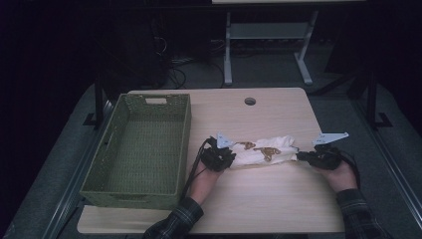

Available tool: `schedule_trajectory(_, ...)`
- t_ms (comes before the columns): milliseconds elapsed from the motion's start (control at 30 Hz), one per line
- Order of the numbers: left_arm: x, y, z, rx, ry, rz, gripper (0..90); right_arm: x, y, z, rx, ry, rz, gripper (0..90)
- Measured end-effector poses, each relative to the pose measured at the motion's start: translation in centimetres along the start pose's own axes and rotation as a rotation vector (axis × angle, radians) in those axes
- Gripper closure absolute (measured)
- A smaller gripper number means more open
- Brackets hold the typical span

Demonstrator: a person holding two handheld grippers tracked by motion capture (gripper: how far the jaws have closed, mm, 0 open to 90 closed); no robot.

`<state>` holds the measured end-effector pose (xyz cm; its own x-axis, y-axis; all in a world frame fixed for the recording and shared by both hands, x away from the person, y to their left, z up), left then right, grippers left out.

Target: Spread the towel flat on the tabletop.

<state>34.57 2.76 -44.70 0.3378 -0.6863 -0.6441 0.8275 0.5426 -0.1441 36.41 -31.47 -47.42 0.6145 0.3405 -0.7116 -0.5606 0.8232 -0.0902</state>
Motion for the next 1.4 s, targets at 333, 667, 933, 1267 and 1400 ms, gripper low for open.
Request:
schedule_trajectory(333, 3.5, -0.1, -0.8, 0.038, 0.097, -0.002, 79.8, -0.1, 0.1, 0.0, 0.0, -0.008, 0.003, 87.2)
schedule_trajectory(667, 0.6, -0.8, 0.6, -0.036, 0.027, -0.179, 89.8, -0.5, 0.0, 0.0, -0.005, -0.024, -0.003, 87.2)
schedule_trajectory(933, 1.8, 1.0, 0.2, -0.056, 0.064, -0.121, 89.5, -0.5, 0.1, 0.0, -0.008, -0.026, 0.0, 87.2)
schedule_trajectory(1267, 1.9, 2.0, -0.3, -0.023, 0.032, -0.001, 77.5, 0.0, 0.7, 0.2, -0.024, -0.015, 0.008, 87.2)
schedule_trajectory(1400, 1.0, 0.5, -0.1, -0.019, 0.028, -0.065, 77.5, -0.1, 0.5, 0.1, -0.026, -0.016, 0.007, 87.2)
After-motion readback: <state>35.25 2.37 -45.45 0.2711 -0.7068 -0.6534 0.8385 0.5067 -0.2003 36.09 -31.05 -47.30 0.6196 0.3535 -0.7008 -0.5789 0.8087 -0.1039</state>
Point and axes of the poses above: each handheld gripper's, and its own axes: x roughly forward along the jaws, z roughly out of its top, y roughly to its left, the point moved 2 cm from there along x, roughly forward along the jaws, and after that the axes turned 11 degrees about -z, right-handed, at the moved point
